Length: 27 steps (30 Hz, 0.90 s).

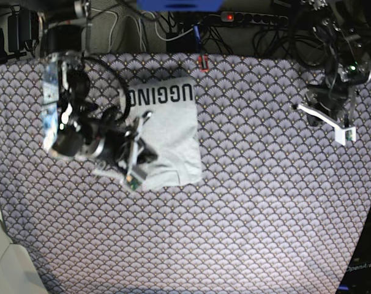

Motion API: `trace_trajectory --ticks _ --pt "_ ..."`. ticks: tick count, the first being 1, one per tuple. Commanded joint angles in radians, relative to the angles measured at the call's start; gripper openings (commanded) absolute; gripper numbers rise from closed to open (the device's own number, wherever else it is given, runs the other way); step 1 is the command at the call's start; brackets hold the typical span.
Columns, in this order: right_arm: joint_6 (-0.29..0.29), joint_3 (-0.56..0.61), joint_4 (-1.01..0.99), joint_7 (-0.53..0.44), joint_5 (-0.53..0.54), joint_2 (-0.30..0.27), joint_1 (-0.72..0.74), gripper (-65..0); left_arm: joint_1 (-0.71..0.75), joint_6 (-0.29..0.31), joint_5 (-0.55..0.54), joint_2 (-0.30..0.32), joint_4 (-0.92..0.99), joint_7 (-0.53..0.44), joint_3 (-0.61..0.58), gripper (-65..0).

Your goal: Fold the T-shirt properly

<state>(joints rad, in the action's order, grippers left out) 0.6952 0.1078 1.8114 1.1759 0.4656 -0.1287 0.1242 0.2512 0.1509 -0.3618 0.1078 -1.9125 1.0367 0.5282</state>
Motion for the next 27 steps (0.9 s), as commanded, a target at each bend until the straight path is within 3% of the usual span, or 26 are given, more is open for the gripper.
trace_trajectory --ticks 1,9,17,23,27 --pt "0.003 -0.006 0.038 -0.011 0.008 0.001 -0.014 -65.0 -0.003 0.002 -0.003 0.013 -0.026 -0.017 0.002 -64.6" --pt "0.003 -0.001 0.063 -0.119 0.002 0.008 -0.222 -65.0 0.024 0.002 -0.007 0.040 -0.057 -0.017 0.005 -64.6" --pt "0.003 -0.003 -0.103 -0.189 0.003 -0.044 -0.229 -65.0 0.066 0.002 -0.007 0.040 -0.058 -0.019 0.034 -64.6" --pt "0.003 -0.003 0.049 -0.178 0.008 -0.099 -0.277 -65.0 0.070 0.003 -0.007 0.054 -0.057 -0.019 0.089 -64.6" --pt "0.003 -0.009 0.192 -0.080 0.008 -0.118 -0.298 -65.0 0.087 0.003 -0.009 0.082 -0.058 -0.019 0.089 -64.6"
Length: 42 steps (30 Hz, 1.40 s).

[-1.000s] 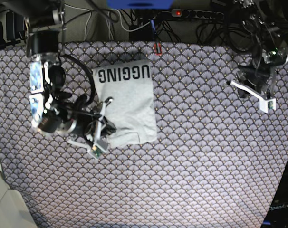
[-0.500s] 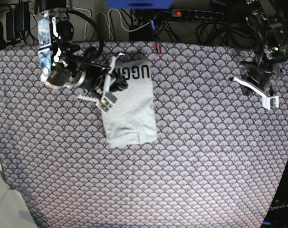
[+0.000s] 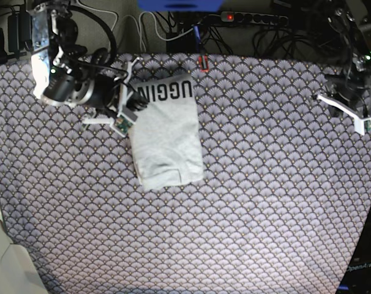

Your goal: Fold the T-shirt properly

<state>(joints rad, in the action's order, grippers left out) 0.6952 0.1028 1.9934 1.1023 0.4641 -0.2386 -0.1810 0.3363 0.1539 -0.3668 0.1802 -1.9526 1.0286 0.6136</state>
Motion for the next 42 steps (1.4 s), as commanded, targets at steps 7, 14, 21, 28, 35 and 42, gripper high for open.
trace_trajectory --ticks 7,14,21,28,35,42 --pt "0.003 -0.142 0.010 -0.075 0.005 -0.051 -0.147 -65.0 0.106 0.002 -0.004 0.029 -0.038 -0.012 -0.013 -64.6" --pt "0.003 -0.318 0.007 -0.218 0.005 -0.097 -0.377 -65.0 0.248 0.002 0.005 0.063 -0.038 -0.014 -0.162 -64.6" --pt "0.003 -0.372 -0.127 -0.273 0.002 -0.140 -0.510 -65.0 0.344 0.000 0.094 0.055 -0.029 -0.031 -0.318 -64.6" --pt "0.003 -0.375 -0.466 -0.534 -0.221 -0.138 -0.539 -65.0 0.381 -0.006 0.360 0.005 0.226 -0.216 -0.484 -64.6" --pt "0.003 -0.412 -0.962 -0.798 -0.365 -0.086 -0.386 -65.0 0.274 -0.007 0.374 -0.034 0.720 -0.437 -0.525 -64.6" --pt "0.003 -0.417 -1.442 -1.155 -0.451 -0.092 -0.191 -65.0 0.096 -0.010 0.374 -0.064 1.220 -0.730 -0.541 -64.6"
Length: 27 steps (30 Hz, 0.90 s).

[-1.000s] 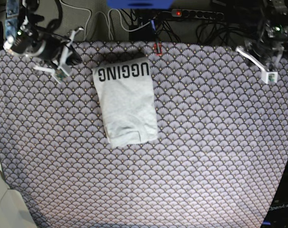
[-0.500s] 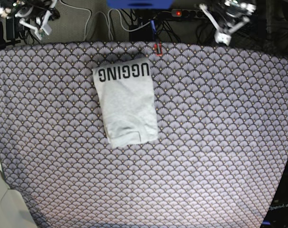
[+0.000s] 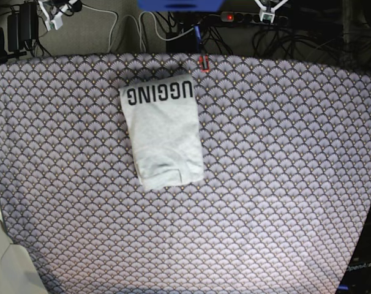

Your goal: Fold the T-shirt properly

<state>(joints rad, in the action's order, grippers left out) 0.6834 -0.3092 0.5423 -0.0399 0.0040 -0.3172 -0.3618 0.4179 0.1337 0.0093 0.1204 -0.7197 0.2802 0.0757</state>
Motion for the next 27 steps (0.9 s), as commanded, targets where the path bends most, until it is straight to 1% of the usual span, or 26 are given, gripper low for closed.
trace_trajectory --ticks 1,4,7,8,10,11,12,14,15,16,17,18,19,20,21,23,25,27 --pt "0.015 -0.005 -0.011 -0.048 0.009 -0.009 0.000 -65.0 -0.009 0.010 -0.002 -0.014 0.047 -0.023 -0.003 -64.6" --pt "0.015 -0.005 -0.051 -0.090 0.006 0.011 0.025 -65.0 -0.078 0.010 -0.001 -0.026 0.223 -0.144 -0.003 -64.6" --pt "0.015 0.006 -0.126 -0.094 -0.045 0.025 0.079 -65.0 -0.182 0.008 -0.001 -0.041 0.440 -0.249 -0.003 -64.6" --pt "-0.021 0.025 -0.153 -0.096 -0.071 0.036 0.094 -65.0 -0.212 0.008 -0.001 -0.043 0.499 -0.272 -0.003 -64.6" --pt "-0.143 0.072 -0.205 -0.119 -0.141 0.066 0.123 -65.0 -0.264 0.008 -0.001 -0.046 0.592 -0.319 -0.003 -64.6" --pt "-0.204 0.095 -0.230 -0.150 -0.170 0.079 0.132 -65.0 -0.282 0.008 -0.001 -0.046 0.621 -0.338 -0.003 -64.6" --pt "-0.253 0.115 -0.248 -0.179 -0.190 0.086 0.132 -65.0 -0.293 0.008 -0.001 -0.046 0.633 -0.345 -0.003 -64.6" --pt "-0.385 0.157 -0.287 -0.251 -0.236 0.112 0.137 -65.0 -0.304 0.007 -0.001 -0.040 0.641 -0.352 -0.003 -64.6" --pt "-0.460 0.164 -0.310 -0.275 -0.249 0.122 0.139 -65.0 -0.305 -0.006 -0.001 -0.032 0.639 -0.352 -0.003 -64.6" --pt "-0.520 0.169 -0.327 -0.294 -0.255 0.128 0.142 -65.0 -0.305 -0.029 -0.001 -0.024 0.638 -0.355 -0.003 -64.6" --pt "-0.575 0.170 -0.345 -0.306 -0.255 0.140 0.155 -65.0 -0.305 -0.076 -0.001 -0.015 0.638 -0.358 -0.003 -64.6" --pt "-0.607 0.172 -0.365 -0.306 -0.256 0.154 0.171 -65.0 -0.305 -0.130 -0.001 -0.009 0.638 -0.358 -0.003 -64.6" --pt "-0.614 0.170 -0.382 -0.303 -0.255 0.163 0.182 -65.0 -0.305 -0.170 -0.001 -0.008 0.636 -0.359 -0.003 -64.6" --pt "-0.612 0.166 -0.393 -0.303 -0.253 0.169 0.192 -65.0 -0.305 -0.196 -0.001 -0.001 0.636 -0.359 -0.003 -64.6" --pt "-0.617 0.166 -0.394 -0.305 -0.252 0.178 0.198 -65.0 -0.308 -0.208 -0.001 0.000 0.636 -0.359 -0.003 -64.6" --pt "-0.630 0.163 -0.394 -0.305 -0.250 0.198 0.205 -65.0 -0.327 -0.208 0.019 0.000 0.638 -0.359 -0.004 -64.6" --pt "-0.693 0.150 -0.394 -0.312 -0.238 0.211 0.201 -65.0 -0.331 -0.211 0.074 -0.003 0.638 -0.359 -0.001 -64.6" --pt "-0.756 0.144 -0.394 -0.314 -0.229 0.214 0.198 -65.0 -0.333 -0.211 0.106 -0.006 0.638 -0.361 0.005 -64.6"
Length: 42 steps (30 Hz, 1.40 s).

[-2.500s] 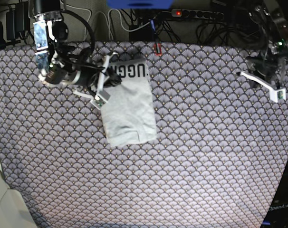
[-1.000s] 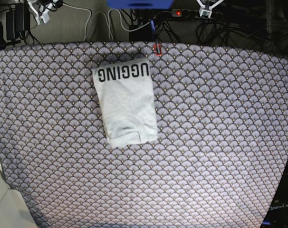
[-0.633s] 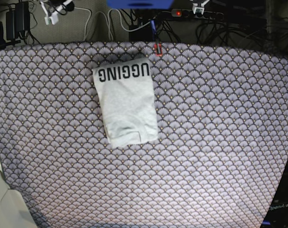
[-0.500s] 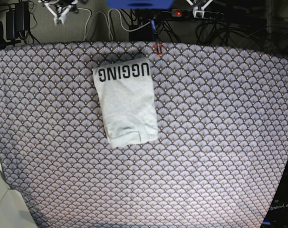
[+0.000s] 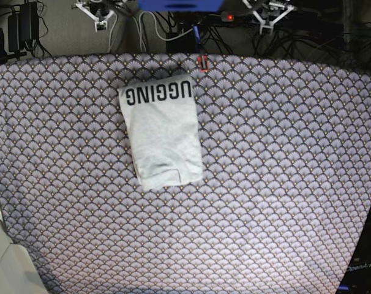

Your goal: Fold the T-shirt properly

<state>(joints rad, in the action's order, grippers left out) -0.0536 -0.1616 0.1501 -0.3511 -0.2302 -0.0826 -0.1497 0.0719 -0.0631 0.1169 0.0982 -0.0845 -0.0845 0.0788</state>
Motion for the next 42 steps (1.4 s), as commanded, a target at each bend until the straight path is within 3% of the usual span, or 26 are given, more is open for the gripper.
trace_trajectory --ticks 1,42 --pt "-0.035 -0.003 -0.002 -0.003 0.005 -0.019 -0.015 -65.0 0.013 -0.014 -0.003 0.013 0.002 0.004 0.003 -64.6" --pt "-0.041 -0.005 -0.004 -0.030 0.039 -0.019 -0.041 -65.0 -0.002 -0.013 -0.001 0.001 0.001 0.004 0.002 -64.6"
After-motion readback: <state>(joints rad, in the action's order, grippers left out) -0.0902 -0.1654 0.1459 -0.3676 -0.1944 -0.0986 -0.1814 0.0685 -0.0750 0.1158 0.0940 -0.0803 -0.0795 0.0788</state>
